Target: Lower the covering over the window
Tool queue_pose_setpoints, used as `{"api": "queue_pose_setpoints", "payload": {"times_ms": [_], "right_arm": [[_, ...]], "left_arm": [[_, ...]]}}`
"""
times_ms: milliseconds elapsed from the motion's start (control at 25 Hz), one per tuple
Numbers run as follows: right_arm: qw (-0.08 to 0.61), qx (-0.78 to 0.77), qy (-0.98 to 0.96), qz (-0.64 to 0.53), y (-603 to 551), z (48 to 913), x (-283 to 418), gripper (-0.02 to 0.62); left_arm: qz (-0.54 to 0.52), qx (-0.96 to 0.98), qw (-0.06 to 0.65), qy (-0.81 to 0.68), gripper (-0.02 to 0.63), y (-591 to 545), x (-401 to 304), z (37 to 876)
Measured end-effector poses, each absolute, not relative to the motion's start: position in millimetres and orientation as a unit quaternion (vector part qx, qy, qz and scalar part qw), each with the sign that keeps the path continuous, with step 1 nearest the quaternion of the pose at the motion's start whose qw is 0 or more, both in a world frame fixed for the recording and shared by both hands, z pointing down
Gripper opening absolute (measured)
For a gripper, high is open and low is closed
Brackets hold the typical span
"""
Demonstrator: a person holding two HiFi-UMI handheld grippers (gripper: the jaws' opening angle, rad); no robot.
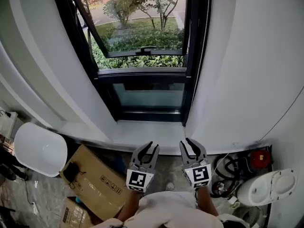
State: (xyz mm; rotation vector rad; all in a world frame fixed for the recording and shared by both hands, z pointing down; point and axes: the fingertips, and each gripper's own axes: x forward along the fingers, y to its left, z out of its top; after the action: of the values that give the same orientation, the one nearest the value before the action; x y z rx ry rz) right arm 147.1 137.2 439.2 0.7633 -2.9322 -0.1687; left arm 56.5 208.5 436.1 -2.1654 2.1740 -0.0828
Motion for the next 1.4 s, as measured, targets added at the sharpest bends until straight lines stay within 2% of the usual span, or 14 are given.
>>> {"api": "queue_pose_setpoints", "payload": {"times_ms": [680,1400], "right_arm": [[0.041,0.234,-0.971,-0.041,62.6,442.5,143.0,0.083],[0.042,0.253,-0.966,-0.047,4.0,440.8,96.1,0.081]], "left_arm": [[-0.044,-0.693,0.052,0.718,0.091,137.6,58.7,430.1],[-0.026,-0.718,0.058,0.693,0.086,62.4,16.3,432.5]]}}
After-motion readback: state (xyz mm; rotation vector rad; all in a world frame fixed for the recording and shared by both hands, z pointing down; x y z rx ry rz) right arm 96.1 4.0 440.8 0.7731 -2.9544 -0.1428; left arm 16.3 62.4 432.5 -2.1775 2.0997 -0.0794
